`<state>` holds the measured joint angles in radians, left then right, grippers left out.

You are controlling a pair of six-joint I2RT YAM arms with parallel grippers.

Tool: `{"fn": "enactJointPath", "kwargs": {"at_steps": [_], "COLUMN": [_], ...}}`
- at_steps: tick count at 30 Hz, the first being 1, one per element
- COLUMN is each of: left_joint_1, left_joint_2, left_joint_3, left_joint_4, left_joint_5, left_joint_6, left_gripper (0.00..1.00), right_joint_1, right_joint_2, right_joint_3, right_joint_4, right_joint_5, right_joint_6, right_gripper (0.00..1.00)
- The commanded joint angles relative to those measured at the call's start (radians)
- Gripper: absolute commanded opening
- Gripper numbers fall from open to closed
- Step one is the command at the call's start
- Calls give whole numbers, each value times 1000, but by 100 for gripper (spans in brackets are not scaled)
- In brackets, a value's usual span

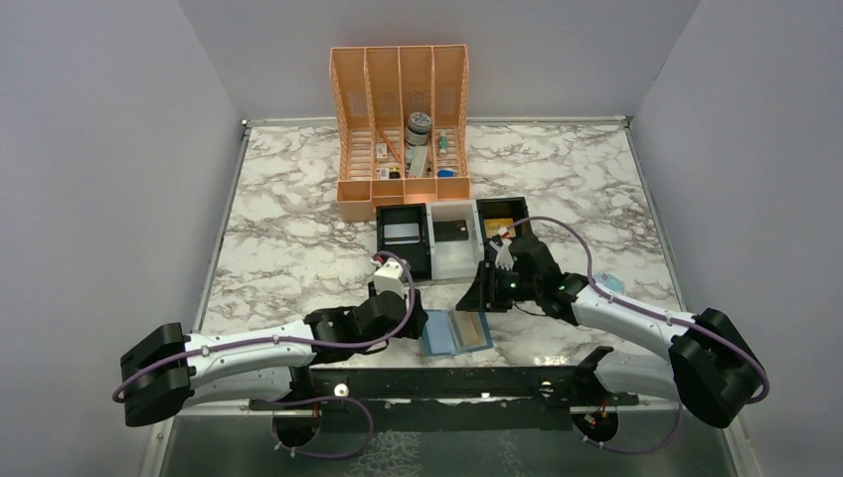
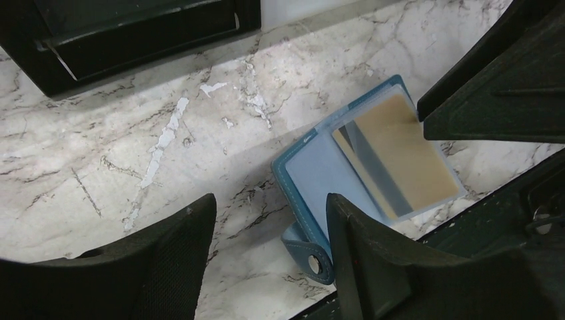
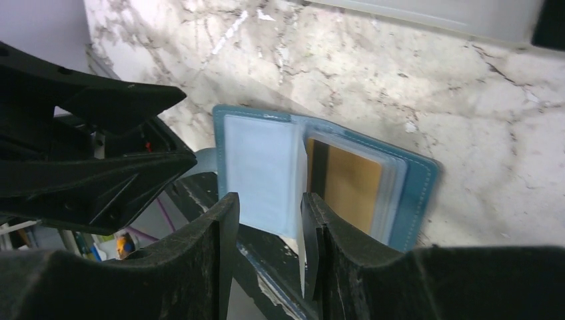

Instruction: Take the credit cards out of the card holder

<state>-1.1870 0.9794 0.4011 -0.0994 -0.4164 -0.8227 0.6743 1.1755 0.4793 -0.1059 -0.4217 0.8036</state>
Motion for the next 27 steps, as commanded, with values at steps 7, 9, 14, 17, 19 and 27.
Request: {"fn": "enactJointPath", "kwargs": {"at_steps": [7,9,14,17,19,27], "left_joint_1": [20,24,34,42,45,44], "left_joint_2": [-9,-11,-43,-79,-113,-289], "left_joint_3": [50,52,40,46,48,-38], "left_joint_4": [-39,-67,-139,-184,-200,-175], "left_joint_5": [-2,-3,-8,-11,-12,13], "left_joint_6": [-20,-50,-96,-108,-106,-114], "left_gripper": [68,68,68,70,72,73], "right_joint_1": [5,9,58,85,87,88], "right_joint_2": [47,89,182,209,189,83], "right_joint_3": [26,26,81,138,147,138], "right_joint_4": [187,238,306,265,233,178], "right_joint_5": [-198,-258,-307,-296,-246,-33], "right_joint_6": [84,105,132,102,80,43], "right_gripper": [40,40,40,40,41,43]}}
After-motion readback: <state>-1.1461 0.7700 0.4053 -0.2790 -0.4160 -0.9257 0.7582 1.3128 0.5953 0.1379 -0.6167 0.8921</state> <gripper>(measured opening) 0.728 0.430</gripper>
